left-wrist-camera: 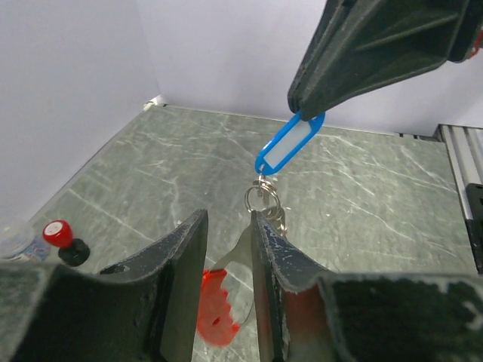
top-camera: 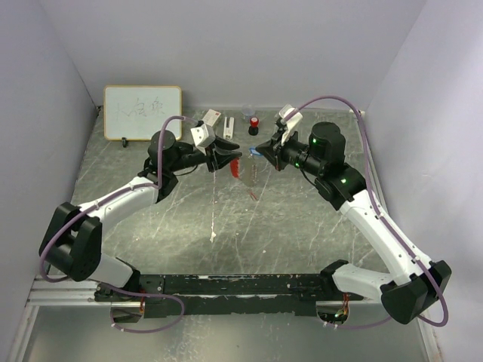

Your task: Put the keys on the keyring

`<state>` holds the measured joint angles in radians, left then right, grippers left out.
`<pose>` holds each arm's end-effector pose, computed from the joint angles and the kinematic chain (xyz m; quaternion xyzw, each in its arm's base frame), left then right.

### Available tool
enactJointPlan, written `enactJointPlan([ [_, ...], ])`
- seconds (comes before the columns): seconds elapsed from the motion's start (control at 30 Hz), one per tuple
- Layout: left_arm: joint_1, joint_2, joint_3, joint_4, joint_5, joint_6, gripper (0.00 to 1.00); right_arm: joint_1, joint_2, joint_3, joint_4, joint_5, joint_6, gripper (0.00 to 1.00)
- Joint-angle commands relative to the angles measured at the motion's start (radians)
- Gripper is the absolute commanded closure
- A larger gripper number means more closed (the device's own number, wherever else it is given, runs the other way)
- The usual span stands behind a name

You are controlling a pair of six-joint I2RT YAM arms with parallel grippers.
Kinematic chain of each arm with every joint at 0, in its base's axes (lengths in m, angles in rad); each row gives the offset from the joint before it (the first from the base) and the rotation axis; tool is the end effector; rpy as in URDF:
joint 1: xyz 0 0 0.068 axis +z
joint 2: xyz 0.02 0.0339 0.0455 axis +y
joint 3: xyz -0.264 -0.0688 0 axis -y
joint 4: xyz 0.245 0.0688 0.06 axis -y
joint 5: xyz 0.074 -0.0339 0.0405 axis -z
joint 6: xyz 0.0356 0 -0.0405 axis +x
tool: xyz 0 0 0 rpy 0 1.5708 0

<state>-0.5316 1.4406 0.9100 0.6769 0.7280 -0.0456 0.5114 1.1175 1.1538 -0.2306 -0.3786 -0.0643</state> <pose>0.2698 -0.1861 0.3177 0.4085 0.5279 -0.4244 0.6118 0.2134 0.1349 0.3990 -0.3300 0.6934 0.2800 0.5761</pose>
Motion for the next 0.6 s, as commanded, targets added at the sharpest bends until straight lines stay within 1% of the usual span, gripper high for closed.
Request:
enactJointPlan([
  [0.0,0.001,0.023,0.043,0.032,0.113,-0.006,0.6,-0.003,0.001,0.042,0.033,-0.016,-0.008,1.0],
  [0.27,0.001,0.007,0.026,0.072,0.134,-0.004,0.59,-0.003,0.01,0.046,0.027,-0.02,-0.009,1.0],
  [0.43,0.001,0.018,0.05,0.069,0.192,0.003,0.57,-0.003,0.021,0.045,0.021,-0.038,-0.018,1.0],
  [0.57,0.001,0.034,0.068,0.076,0.206,0.0,0.56,-0.003,0.026,0.047,0.011,-0.053,-0.027,1.0],
])
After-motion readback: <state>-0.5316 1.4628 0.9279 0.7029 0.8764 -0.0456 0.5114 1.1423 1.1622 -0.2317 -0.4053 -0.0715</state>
